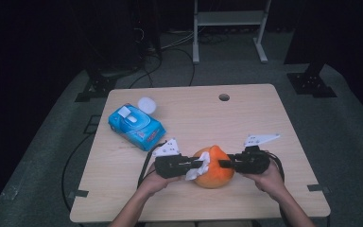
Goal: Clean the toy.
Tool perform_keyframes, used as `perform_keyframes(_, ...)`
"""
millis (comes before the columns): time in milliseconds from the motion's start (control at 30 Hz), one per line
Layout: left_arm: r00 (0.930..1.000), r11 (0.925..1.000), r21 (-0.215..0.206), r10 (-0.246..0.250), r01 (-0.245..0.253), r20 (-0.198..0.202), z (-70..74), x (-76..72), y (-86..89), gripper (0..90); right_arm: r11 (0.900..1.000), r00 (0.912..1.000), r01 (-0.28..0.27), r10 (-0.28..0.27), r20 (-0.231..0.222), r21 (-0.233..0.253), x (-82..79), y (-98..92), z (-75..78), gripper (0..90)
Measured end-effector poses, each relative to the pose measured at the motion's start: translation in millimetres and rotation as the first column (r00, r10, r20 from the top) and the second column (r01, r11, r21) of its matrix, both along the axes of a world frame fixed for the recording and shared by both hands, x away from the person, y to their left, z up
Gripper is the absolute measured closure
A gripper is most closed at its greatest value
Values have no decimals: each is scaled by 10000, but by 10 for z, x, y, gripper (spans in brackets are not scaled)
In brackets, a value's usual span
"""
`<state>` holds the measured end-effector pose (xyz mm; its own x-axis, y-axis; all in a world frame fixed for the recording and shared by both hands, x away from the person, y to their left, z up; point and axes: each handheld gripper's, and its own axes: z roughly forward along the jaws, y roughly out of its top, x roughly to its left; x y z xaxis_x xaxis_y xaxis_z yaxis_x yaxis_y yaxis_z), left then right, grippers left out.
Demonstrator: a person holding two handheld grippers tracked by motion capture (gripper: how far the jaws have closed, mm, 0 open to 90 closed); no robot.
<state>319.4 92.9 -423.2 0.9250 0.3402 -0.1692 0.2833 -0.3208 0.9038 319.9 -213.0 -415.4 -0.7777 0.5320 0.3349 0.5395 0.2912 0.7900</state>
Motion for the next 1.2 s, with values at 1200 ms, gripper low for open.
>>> perform_keyframes(1200,10000,9994,-345,56,-56,7,126,164,-34,819,9972,9992,86,-58,389,-736,-57,23,18,646)
